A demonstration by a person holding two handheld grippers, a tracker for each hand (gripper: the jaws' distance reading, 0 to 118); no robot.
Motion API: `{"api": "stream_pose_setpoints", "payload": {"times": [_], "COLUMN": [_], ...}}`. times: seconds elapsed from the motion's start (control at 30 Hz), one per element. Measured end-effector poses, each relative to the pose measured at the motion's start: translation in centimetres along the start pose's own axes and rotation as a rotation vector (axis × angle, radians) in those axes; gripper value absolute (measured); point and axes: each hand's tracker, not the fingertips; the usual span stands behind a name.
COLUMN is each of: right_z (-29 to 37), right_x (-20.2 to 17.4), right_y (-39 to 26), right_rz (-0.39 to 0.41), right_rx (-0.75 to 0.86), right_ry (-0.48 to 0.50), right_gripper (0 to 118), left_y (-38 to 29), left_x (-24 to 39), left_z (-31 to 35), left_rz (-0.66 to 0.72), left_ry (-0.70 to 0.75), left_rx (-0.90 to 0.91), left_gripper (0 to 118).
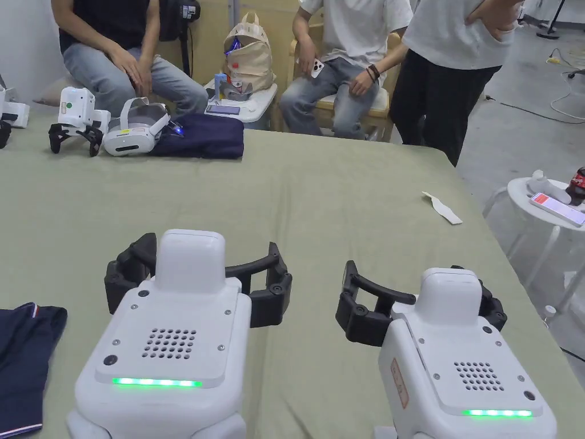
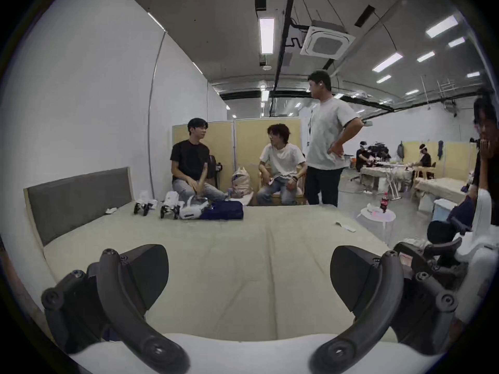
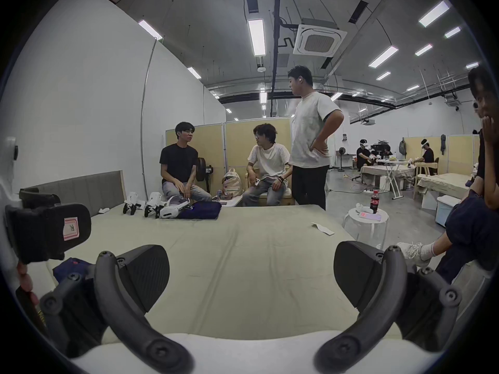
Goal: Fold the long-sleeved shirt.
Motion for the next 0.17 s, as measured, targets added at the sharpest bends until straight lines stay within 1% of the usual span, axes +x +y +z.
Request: {"api": "stream_pose_setpoints", "payload": {"times": [0.07,0.17], "right_z": [0.09,0.23], "right_x": [-0.07,-0.1], "right_y": [-0.06,-0.26], "right_rz": [0.007,0.018], "right_rx": [-0.007,-0.008], "right_ry": [-0.005,-0.009], "right_gripper": [118,118], "left_y": [-0.01,-0.08], "left_x": [0.14,0.59], "left_z": [-0.08,-0.09], "left_rz": [0.001,-0.043], "left_ry": [0.001,0.049], "left_rx": [0.0,-0.003], "left_gripper": [116,116]}}
